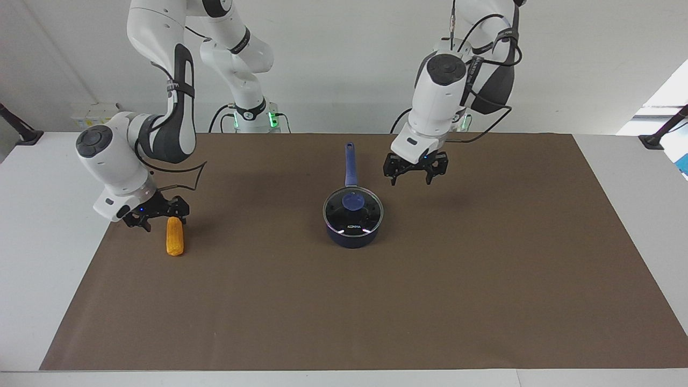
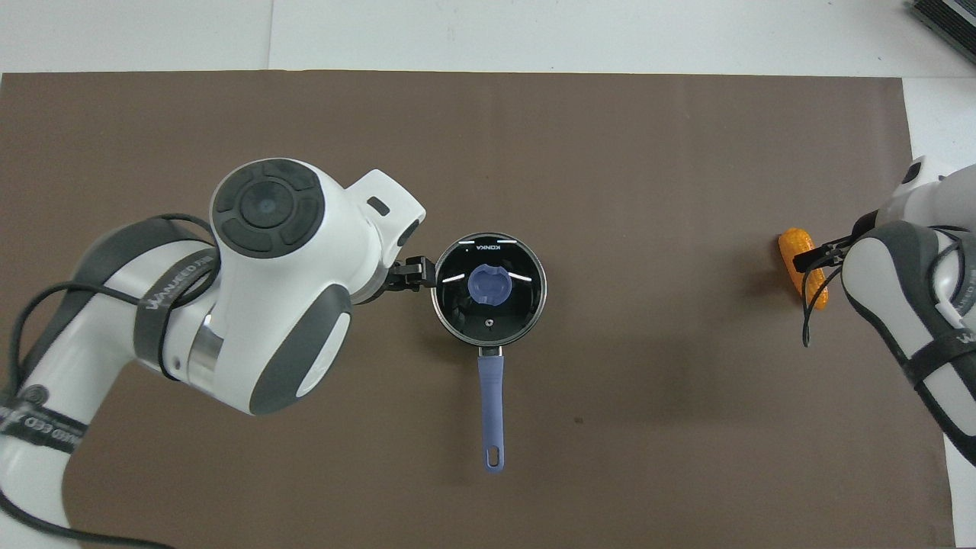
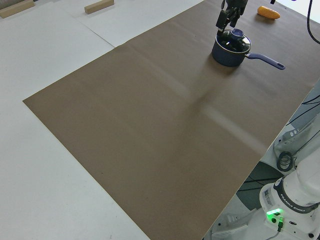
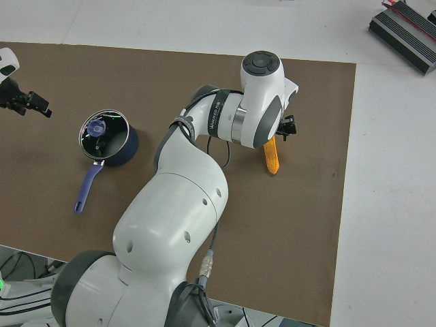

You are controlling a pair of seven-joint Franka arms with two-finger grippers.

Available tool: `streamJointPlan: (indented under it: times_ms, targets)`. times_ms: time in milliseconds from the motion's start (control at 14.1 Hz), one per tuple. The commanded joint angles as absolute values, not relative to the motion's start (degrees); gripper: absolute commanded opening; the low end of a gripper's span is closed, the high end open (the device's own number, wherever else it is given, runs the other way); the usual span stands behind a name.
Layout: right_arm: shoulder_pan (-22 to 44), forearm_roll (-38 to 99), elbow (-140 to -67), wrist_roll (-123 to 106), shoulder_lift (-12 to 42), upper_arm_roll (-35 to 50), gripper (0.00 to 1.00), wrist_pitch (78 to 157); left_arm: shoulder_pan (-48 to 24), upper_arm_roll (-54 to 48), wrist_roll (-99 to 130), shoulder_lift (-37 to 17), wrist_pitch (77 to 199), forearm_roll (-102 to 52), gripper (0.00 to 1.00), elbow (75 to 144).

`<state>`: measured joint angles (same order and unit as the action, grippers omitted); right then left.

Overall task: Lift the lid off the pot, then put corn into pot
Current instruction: 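Reach the left gripper to the pot lid while the right gripper reaches the corn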

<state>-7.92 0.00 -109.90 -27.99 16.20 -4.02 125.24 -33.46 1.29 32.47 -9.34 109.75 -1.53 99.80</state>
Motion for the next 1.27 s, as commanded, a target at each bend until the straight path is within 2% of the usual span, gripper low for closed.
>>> streamJointPlan:
  times_ms: [0, 283, 354, 424, 495, 566, 919, 1202]
  targets:
    - [-8.7, 0.18, -111.09, -32.51, 19.32, -3.6, 1.0, 130.32, -36.99, 2.37, 38.82, -13.96, 110.21, -1.93, 1.0, 95.02]
    - [-8.26, 0.09, -111.09, -34.19, 20.83, -3.6, 1.0, 133.33, -39.9, 2.02, 45.07, -18.19, 112.75, -2.02, 1.0, 92.2]
    - [-8.17, 0.09, -111.09, -35.23, 20.83, -3.6, 0.86, 133.24, -40.08, 1.93, 46.83, -18.28, 113.55, -1.93, 1.0, 92.02]
    - [-8.17, 0.09, -111.09, -35.59, 21.35, -3.6, 0.61, 133.42, -40.51, 1.93, 48.32, -18.63, 113.55, -1.93, 1.0, 91.24]
    - [-8.35, 0.09, -111.09, -35.6, 21.71, -3.6, 0.16, 133.5, -40.95, 1.93, 48.77, -20.02, 112.68, -1.93, 1.0, 89.49]
    - [-8.35, 0.09, -111.01, -34.64, 21.8, -3.6, 0.0, 133.42, -42.35, 1.93, 49.39, -22.82, 112.07, -1.93, 1.0, 86.25]
    - [-8.79, 1.31, -108.55, -34.02, 22.32, -3.6, 0.0, 132.1, -42.8, 1.93, 49.66, -23.56, 112.67, -1.85, 1.0, 85.52]
    - [-8.35, 1.32, -108.11, -27.44, 17.33, -3.6, 0.0, 128.6, -42.89, 1.93, 49.66, -24.52, 112.76, -1.41, 1.0, 86.48]
